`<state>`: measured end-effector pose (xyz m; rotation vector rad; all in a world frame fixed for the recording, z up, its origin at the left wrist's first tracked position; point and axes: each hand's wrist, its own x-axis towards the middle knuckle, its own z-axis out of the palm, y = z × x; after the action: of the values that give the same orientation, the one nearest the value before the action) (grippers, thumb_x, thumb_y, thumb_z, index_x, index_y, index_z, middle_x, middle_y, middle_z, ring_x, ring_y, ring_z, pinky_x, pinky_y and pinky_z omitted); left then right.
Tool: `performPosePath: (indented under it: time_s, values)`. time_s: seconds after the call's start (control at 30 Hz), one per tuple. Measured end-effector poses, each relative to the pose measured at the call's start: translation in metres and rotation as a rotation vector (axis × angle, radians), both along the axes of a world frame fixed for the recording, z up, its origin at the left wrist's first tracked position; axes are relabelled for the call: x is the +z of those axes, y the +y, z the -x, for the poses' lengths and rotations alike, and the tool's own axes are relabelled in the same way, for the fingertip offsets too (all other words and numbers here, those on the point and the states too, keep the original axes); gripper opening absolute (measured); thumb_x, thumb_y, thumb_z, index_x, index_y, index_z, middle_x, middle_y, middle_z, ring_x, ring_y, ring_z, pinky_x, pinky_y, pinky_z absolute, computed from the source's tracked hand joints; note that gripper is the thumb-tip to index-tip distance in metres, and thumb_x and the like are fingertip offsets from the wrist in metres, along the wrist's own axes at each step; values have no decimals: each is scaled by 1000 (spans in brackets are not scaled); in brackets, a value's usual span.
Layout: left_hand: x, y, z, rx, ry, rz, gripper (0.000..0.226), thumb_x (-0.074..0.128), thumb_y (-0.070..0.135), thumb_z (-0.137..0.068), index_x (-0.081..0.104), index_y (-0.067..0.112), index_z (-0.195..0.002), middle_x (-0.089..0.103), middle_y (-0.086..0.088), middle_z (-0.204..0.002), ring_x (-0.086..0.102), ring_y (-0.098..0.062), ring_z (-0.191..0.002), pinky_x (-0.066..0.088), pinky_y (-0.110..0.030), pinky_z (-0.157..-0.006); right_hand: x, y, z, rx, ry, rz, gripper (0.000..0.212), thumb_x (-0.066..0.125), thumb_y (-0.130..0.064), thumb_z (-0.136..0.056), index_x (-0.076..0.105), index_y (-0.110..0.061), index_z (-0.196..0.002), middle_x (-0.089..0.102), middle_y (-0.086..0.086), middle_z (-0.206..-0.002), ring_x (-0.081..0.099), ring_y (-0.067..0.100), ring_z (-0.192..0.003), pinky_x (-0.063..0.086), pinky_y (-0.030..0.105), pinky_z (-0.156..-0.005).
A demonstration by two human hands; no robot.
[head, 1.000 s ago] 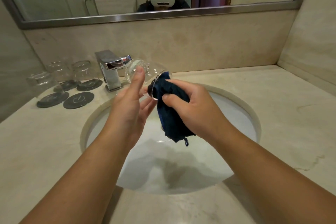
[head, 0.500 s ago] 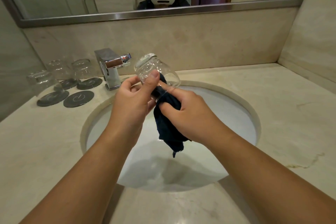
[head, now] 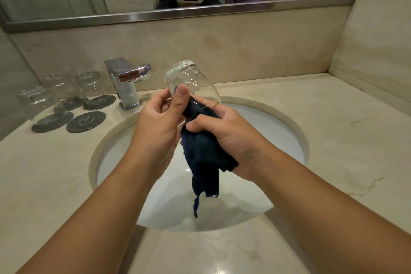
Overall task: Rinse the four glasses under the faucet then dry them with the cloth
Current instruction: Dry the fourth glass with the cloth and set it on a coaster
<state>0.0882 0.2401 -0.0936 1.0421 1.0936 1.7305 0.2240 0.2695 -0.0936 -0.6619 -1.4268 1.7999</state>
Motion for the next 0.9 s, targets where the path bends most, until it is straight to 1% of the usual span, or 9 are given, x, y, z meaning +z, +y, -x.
performPosePath:
  time_s: [0.07, 0.17, 0.3, 0.4, 0.5, 0.57, 0.63, 0.8, 0.9]
  values:
    - [0, 0, 1, -37, 20, 3, 59, 69, 50, -85, 62, 2, -119, 76, -8, -100, 72, -25, -98, 59, -47, -91, 6, -4, -4, 79, 110, 113, 35, 60, -2, -97, 72, -22, -124, 74, 6, -85, 69, 18, -71, 58, 30, -70]
    - [3, -2, 3, -106, 28, 9, 75, 70, 55, -86, 58, -2, -132, 69, -20, -121, 64, -36, -114, 43, -68, -111, 12, -10, -6, 158, 237, 205, 19, 59, -9, -99, 73, -19, -109, 67, 9, -75, 63, 17, -62, 56, 27, -57]
    - [3, -3, 6, -137, 76, 33, 68, 70, 55, -87, 63, 7, -134, 62, -28, -142, 59, -39, -138, 45, -54, -120, 11, -11, -1, 112, 273, 247, 21, 67, -25, -100, 74, -19, -119, 68, 2, -76, 65, 13, -58, 54, 25, -52]
    - [0, -1, 8, -173, 143, 73, 43, 64, 49, -94, 69, 17, -122, 71, -15, -128, 67, -19, -120, 46, -47, -119, 9, -6, -2, 61, 197, 213, 33, 68, -24, -101, 72, -15, -132, 71, -1, -77, 66, 11, -58, 55, 25, -56]
    - [5, -2, 10, -156, 86, 93, 39, 64, 54, -92, 76, 20, -105, 75, -7, -113, 71, -17, -109, 47, -42, -115, 3, 1, -3, -35, 23, -12, 29, 74, -19, -98, 77, -21, -126, 79, 0, -97, 71, 14, -77, 62, 36, -81]
    - [5, -2, 10, -120, 31, 93, 49, 70, 56, -93, 74, 11, -114, 75, -18, -115, 72, -30, -120, 49, -45, -117, -1, 1, -3, -109, -143, -228, 28, 78, -15, -95, 80, -24, -122, 81, -4, -104, 73, 9, -88, 59, 26, -92]
    - [3, -2, 10, -102, 10, 86, 56, 71, 50, -91, 66, 2, -121, 74, -20, -116, 72, -34, -121, 54, -46, -112, -2, -1, -2, -118, -210, -315, 29, 79, -13, -94, 79, -23, -122, 80, -9, -96, 71, 1, -86, 54, 13, -85]
    - [4, -4, 9, -153, 23, 84, 48, 65, 47, -83, 67, 5, -107, 77, -2, -90, 77, -16, -91, 62, -28, -85, -3, -3, 0, -1, -115, -129, 33, 79, -12, -92, 78, -27, -122, 81, -4, -105, 74, 8, -92, 56, 21, -83]
    - [5, -6, 15, -204, 53, 64, 50, 60, 49, -85, 68, 5, -106, 78, -3, -93, 77, -16, -95, 61, -27, -86, 3, -8, 1, 103, 57, 38, 35, 71, -7, -95, 75, -25, -125, 79, -2, -93, 74, 9, -77, 57, 20, -69]
